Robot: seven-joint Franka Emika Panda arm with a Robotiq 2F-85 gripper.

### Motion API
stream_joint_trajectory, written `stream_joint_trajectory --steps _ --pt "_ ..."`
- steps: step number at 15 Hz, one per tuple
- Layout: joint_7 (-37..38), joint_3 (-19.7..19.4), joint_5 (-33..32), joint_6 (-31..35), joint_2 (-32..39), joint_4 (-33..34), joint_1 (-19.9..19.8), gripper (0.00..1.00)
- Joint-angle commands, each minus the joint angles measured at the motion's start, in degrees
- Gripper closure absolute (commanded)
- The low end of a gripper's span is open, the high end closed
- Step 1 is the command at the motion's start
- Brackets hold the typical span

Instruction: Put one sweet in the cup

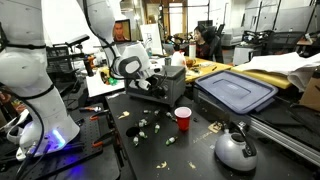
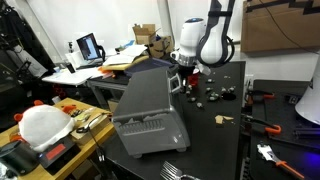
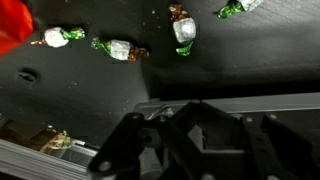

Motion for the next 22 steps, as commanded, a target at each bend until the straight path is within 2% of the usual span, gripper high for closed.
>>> stream_joint_trajectory --steps 1,2,3,4,6,7,10,13,15,17,18,19,21,22 --pt "2.2 -7.0 0.5 -2.4 -3.5 -2.3 7.5 0.98" --pt "2.6 -8.2 0.4 -3.3 -3.6 -2.5 8.9 0.98" --pt "2.8 -9.1 0.4 -4.6 -3.8 -2.8 10.0 0.66" --pt "3.3 -9.7 0.5 -5.9 -3.8 -3.0 10.7 0.65" --pt "4.3 -9.7 0.7 -8.3 -4.8 -4.0 10.9 0.52" --pt "5.8 -7.3 -0.4 -9.9 -5.8 -4.7 8.2 0.45" --pt "7.6 -5.3 -0.5 -12.6 -9.3 -7.6 5.8 0.23" --pt "7.4 -1.4 1.0 -16.6 -14.1 -10.4 1.6 0.00" --pt "4.1 3.4 6.4 -18.9 -17.2 -12.3 -2.1 0.00" --pt "-1.2 7.8 16.8 -21.7 -19.9 -13.3 -3.7 0.00" --pt "-3.8 8.9 21.7 -24.1 -19.2 -10.8 -3.4 0.00" --pt "-6.0 9.4 25.8 -25.5 -20.5 -10.9 -2.8 0.00" --pt "-7.4 9.7 29.1 -27.5 -21.5 -10.3 -2.0 0.00" --pt "-5.0 10.0 28.5 -26.9 -22.4 -11.2 -1.9 0.00"
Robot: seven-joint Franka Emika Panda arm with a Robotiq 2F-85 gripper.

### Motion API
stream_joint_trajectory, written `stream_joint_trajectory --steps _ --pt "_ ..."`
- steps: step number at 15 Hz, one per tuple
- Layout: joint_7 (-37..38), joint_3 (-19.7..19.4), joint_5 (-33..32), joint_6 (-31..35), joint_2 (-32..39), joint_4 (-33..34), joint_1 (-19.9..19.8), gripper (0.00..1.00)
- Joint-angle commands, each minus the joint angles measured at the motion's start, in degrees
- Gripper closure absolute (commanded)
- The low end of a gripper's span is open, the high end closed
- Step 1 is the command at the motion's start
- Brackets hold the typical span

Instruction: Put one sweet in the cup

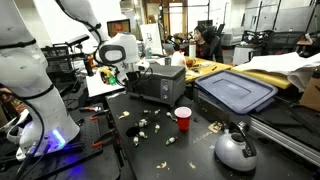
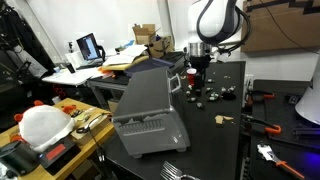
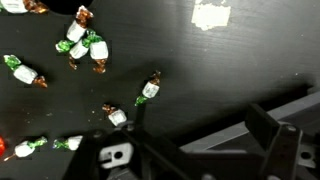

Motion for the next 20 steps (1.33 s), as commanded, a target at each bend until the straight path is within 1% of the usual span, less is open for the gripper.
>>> stream_joint_trajectory --steps 1,2,15,20 --pt "3.1 0.8 0.8 -1.3 -3.4 -1.1 0.2 0.00" --pt "0.7 0.4 0.7 -0.7 -1.2 0.0 0.1 0.00" --pt "1.9 0.4 0.7 -0.7 -1.6 -0.1 0.2 0.00" --pt "5.8 -0.6 -5.0 -0.3 2.6 2.7 -2.1 0.00"
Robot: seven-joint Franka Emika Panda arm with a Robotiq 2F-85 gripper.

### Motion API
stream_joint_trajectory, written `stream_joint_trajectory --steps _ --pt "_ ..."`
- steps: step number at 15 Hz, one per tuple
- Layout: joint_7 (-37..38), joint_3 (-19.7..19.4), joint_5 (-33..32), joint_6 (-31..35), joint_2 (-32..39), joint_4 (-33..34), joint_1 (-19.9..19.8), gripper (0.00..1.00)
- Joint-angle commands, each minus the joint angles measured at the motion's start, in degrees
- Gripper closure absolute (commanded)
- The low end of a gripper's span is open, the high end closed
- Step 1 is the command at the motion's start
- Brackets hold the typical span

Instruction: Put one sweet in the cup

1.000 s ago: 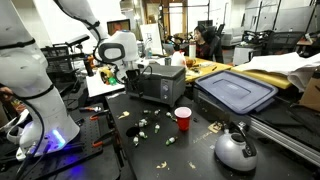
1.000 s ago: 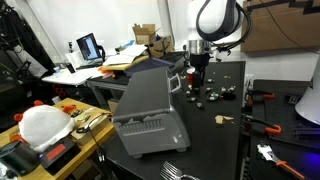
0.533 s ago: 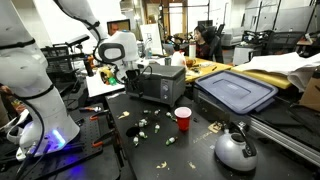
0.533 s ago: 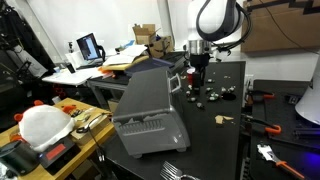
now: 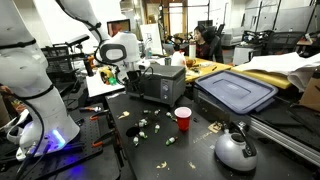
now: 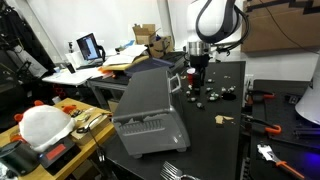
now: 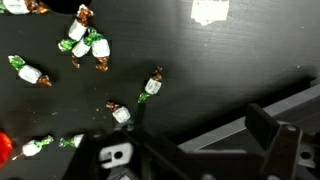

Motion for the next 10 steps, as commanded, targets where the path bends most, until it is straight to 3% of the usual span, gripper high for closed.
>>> stream_joint_trajectory --steps 1,10 --pt "4.1 -0.9 -4.6 -0.1 3.2 2.7 -2.0 0.00" --pt "6.0 -2.7 -9.0 -1.5 10.5 8.9 -5.6 0.00"
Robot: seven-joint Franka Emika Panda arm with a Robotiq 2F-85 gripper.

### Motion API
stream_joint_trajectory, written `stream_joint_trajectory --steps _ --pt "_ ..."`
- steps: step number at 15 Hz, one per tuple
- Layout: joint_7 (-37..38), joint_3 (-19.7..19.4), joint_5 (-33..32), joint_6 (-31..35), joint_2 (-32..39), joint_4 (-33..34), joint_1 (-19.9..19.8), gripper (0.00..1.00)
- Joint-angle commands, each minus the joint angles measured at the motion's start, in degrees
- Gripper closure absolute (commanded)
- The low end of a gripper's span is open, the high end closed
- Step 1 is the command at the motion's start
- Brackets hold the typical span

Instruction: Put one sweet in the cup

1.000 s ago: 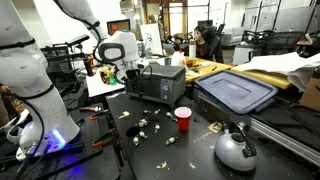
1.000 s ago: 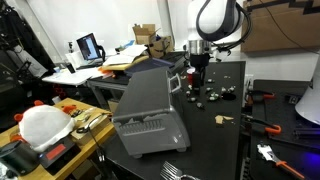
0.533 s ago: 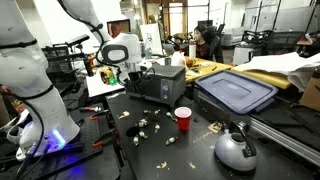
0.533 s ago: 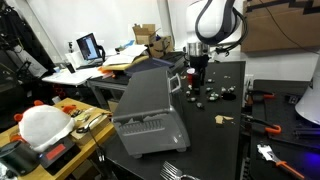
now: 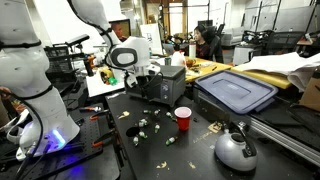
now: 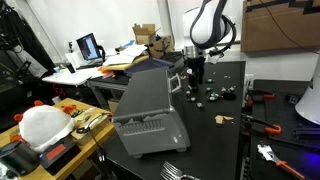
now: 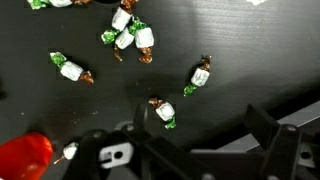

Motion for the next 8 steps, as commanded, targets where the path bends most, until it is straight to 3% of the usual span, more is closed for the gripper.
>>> stream_joint_trajectory --steps 1,8 --pt "2.0 -0.4 -1.7 -1.6 3.1 3.0 -1.0 0.00" --pt "1.9 0.0 -0.9 -3.3 6.8 4.6 -1.8 0.00"
